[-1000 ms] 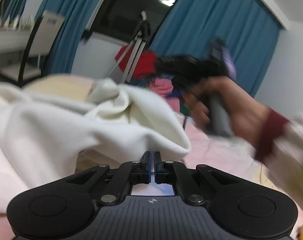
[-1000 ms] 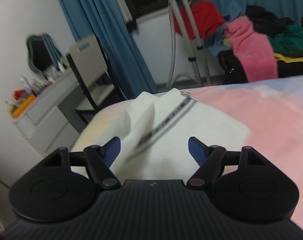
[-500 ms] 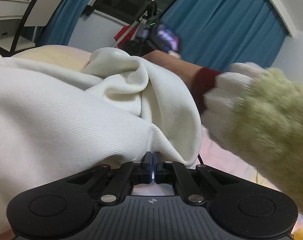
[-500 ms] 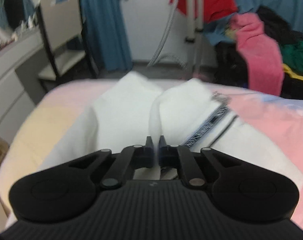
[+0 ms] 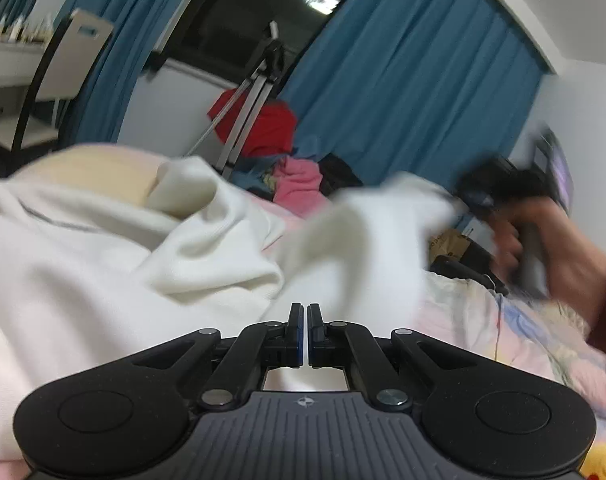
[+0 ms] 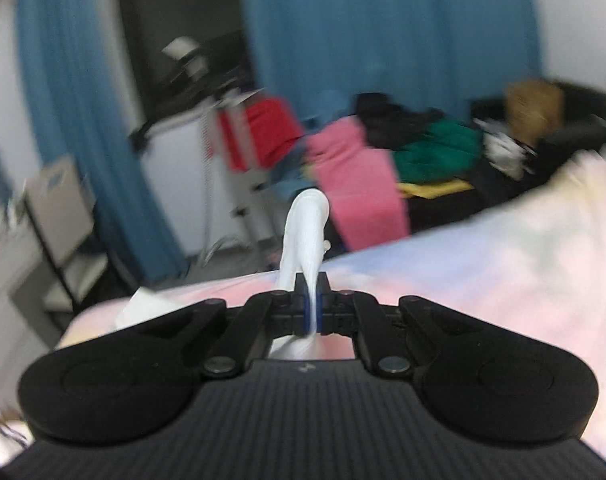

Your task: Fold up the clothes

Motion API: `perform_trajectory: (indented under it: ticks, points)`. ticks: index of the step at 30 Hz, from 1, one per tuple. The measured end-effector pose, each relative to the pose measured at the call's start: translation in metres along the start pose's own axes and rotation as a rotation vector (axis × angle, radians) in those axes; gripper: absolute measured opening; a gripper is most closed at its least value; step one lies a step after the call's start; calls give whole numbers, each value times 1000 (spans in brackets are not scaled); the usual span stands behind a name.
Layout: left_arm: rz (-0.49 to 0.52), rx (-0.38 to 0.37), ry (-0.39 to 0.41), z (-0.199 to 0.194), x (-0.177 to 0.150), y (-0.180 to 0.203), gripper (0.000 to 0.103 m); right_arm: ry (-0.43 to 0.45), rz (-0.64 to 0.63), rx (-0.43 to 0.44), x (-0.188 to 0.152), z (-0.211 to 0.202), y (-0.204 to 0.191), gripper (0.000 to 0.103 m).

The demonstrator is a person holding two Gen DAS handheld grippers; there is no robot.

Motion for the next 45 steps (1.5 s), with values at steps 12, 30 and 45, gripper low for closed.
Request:
perform_trajectory:
  ticks: [12,30,45]
  points:
    - [70,17,-30,-37,-8,45,1,-186,501,-33,-163,-106,192,6]
    - [-39,128,-139,-26,-34,31,13,-279,879,77,-225,-55,219,41]
    - [-74,139,-148,-7,-36,28,18,-193,861,146,-202,-27,262,20]
Point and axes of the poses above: each gripper's, at about its wrist camera, not at the fingertips, and z roughly the way its jaws point, y to its right, x to its top, the point moved 8 cm from there along z, roughly the way its jaws point, and after that the axes turned 7 degrees about -z, right-handed, at the moved point
